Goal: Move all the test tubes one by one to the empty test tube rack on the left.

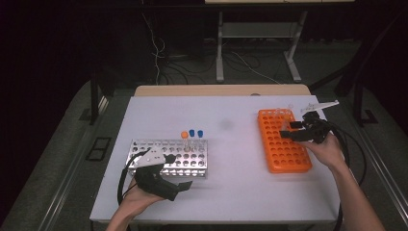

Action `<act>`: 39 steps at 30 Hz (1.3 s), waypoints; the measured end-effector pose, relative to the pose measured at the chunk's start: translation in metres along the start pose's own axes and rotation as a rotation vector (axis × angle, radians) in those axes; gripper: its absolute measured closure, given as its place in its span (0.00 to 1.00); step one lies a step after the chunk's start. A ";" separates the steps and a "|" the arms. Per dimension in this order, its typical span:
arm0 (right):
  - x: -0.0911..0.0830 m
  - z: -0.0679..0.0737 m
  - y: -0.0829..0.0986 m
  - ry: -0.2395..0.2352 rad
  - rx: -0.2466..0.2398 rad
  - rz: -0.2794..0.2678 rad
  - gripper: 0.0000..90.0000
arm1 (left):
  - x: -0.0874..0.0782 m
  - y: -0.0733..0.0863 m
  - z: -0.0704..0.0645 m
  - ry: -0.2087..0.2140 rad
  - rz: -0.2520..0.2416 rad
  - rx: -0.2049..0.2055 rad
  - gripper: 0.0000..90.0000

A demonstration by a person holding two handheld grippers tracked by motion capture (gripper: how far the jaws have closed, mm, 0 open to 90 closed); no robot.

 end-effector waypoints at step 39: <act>-0.032 0.020 -0.025 0.027 -0.057 -0.053 0.82 | 0.008 0.009 0.008 -0.036 -0.005 0.003 0.00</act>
Point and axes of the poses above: each handheld gripper's, and its own axes: x roughly forward along the jaws, y roughly out of its underside, z roughly to its left, the point moved 10 cm from there along x, roughly forward along the jaws, and after that the axes turned 9 degrees about -y, right-handed, at the moved point
